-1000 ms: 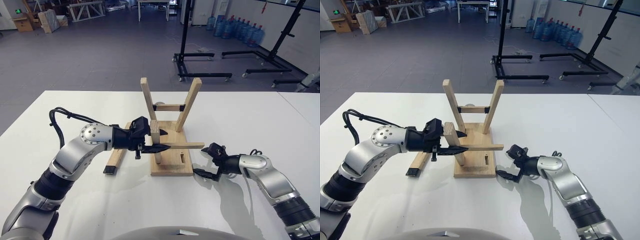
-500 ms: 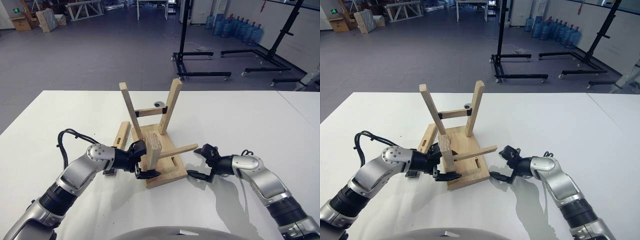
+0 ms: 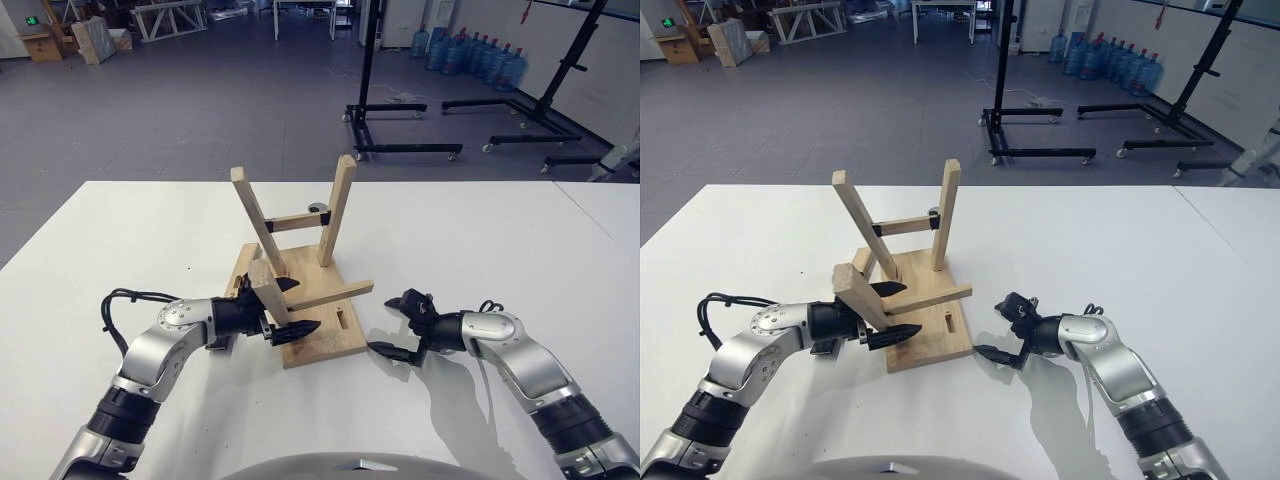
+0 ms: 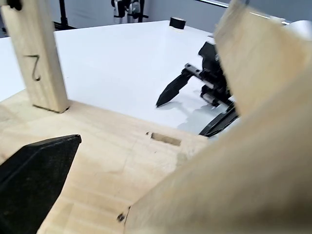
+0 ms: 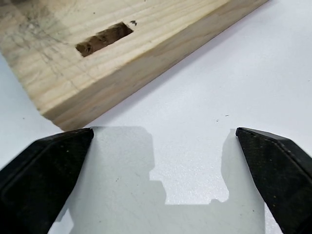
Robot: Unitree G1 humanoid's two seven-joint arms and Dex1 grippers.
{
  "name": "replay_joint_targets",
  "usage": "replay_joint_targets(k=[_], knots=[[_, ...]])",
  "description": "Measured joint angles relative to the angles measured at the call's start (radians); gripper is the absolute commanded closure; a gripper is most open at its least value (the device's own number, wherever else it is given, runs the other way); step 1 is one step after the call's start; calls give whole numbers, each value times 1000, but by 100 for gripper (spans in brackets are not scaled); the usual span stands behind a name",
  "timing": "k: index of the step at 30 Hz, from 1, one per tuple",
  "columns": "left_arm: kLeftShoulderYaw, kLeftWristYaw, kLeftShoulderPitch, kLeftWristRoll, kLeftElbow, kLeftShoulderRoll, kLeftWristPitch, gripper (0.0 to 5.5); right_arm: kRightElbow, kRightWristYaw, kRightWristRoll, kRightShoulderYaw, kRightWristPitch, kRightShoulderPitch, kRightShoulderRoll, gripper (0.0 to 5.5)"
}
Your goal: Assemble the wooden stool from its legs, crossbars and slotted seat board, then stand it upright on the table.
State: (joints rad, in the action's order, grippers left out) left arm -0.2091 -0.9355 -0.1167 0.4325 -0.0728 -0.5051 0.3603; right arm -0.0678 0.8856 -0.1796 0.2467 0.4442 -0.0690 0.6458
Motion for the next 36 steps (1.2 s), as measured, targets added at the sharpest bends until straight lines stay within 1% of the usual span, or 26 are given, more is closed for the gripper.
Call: replay_joint_targets(k=[5, 10, 14, 18, 20, 21, 22, 23, 25, 27, 29, 31, 36], knots=[[0, -22, 28, -50, 32, -19, -54, 14, 22, 22, -16, -25, -11, -1, 20, 10], [-10, -37, 52, -72, -46, -39, -63, 14, 120, 36, -16, -99, -35, -28, 90, 10], [57, -43, 95, -56, -152, -109, -47, 14, 160, 38, -16, -121, -57, -33, 103, 10], [105, -30, 126, -46, -220, -139, -22, 14, 170, 37, -16, -121, -61, -38, 102, 10], [207, -7, 179, 27, -293, -157, 42, 14, 173, 35, -14, -122, -64, -43, 99, 10], [317, 15, 229, 91, -350, -192, 110, 14, 178, 31, -16, -133, -64, -37, 99, 10], [373, 40, 248, 116, -369, -205, 152, 14, 179, 19, -16, -142, -62, -36, 96, 10], [450, 92, 266, 141, -382, -218, 221, 14, 185, -13, -17, -166, -54, -29, 84, 10], [527, 217, 264, 172, -385, -209, 345, 14, 221, -101, -27, -216, -37, -45, 30, 10], [530, 325, 246, 197, -385, -157, 449, 14, 270, -195, -48, -273, -10, -107, -35, 10], [474, 427, 219, 199, -390, -87, 523, 14, 308, -263, -56, -311, 7, -186, -73, 10], [398, 504, 193, 189, -391, -15, 576, 14, 318, -290, -54, -313, 12, -211, -100, 10], [319, 657, 163, 102, -340, 57, 630, 14, 326, -309, -34, -276, 14, -212, -147, 10]])
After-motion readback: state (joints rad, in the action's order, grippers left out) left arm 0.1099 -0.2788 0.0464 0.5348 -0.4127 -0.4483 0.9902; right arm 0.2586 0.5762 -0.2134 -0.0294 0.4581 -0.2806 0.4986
